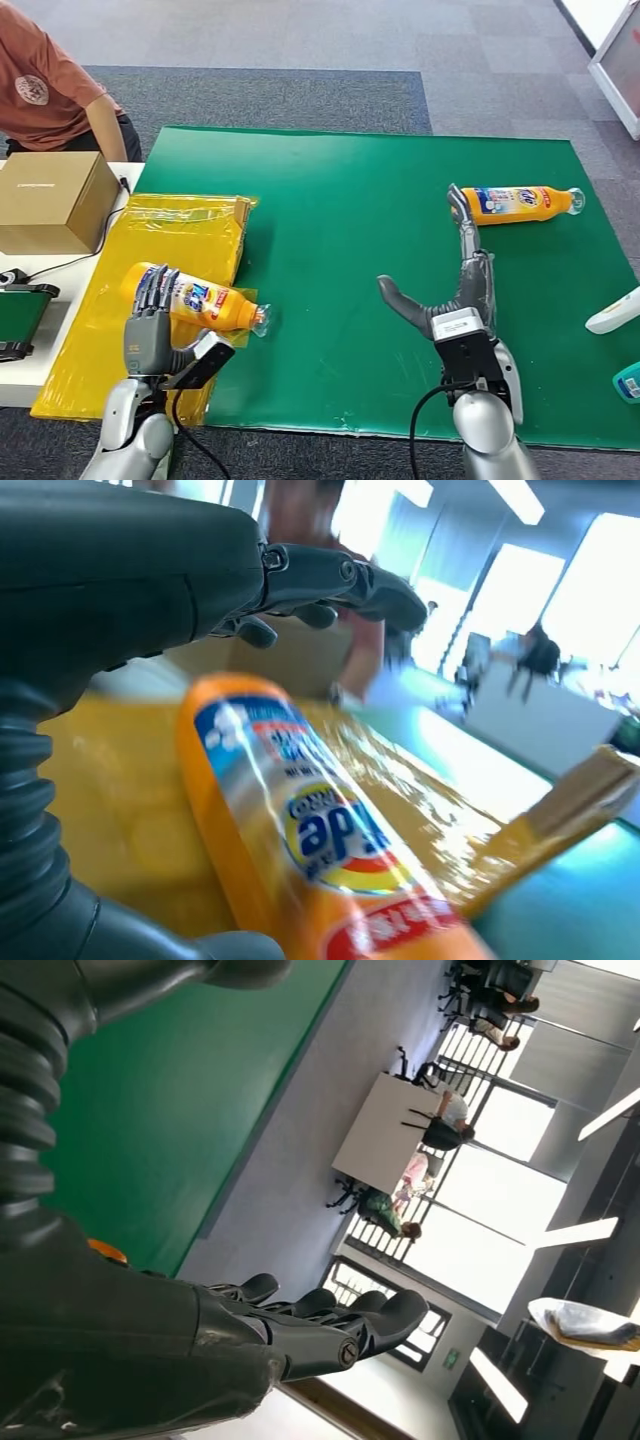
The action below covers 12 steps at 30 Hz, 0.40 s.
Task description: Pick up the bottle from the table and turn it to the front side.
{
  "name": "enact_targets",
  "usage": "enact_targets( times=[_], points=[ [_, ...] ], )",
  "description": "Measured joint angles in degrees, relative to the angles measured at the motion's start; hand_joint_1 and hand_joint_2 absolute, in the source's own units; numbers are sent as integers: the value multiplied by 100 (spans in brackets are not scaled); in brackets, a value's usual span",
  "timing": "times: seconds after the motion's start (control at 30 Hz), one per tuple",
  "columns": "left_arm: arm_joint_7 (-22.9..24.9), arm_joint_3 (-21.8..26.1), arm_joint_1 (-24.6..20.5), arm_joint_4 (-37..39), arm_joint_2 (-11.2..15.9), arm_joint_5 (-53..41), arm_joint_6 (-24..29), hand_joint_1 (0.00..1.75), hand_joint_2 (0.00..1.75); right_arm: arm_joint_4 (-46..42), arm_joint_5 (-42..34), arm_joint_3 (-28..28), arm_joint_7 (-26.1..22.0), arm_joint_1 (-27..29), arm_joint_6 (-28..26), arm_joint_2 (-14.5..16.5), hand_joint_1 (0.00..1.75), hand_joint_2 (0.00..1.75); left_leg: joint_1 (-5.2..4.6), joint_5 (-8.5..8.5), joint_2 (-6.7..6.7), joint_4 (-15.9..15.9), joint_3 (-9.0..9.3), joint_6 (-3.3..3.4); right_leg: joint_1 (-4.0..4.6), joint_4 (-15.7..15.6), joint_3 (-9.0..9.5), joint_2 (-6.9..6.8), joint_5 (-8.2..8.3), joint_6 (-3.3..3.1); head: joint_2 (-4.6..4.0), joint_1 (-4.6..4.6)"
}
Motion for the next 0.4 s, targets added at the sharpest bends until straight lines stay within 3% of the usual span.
enact_targets(
  times=[0.1,0.2,0.3,0.4],
  points=[
    [-857,-27,433,-994,4,2926,-1970,0,175,-48,-374,-11,-83,161,370,-14,0,175,-1,-5,0,0,-3,-1,0,0,-1,0,-5,-1,1,-1],
    [-1516,-6,800,-1792,62,5264,-3888,0,175,-29,-2041,-3,-294,248,1750,-36,0,175,0,-9,-1,0,-5,-4,0,0,-3,0,-11,-3,0,0],
    [-1757,135,978,-2125,75,6573,-4968,0,175,67,-3934,11,-494,284,3110,-65,0,175,1,-10,-3,-1,-2,-6,2,0,0,-2,-17,-1,1,0],
    [-1768,389,1119,-2227,25,7261,-5595,0,175,276,-4672,9,-502,315,3609,-104,0,175,3,-13,-3,-1,3,-10,5,1,2,-1,-18,-5,0,-1]
  ],
)
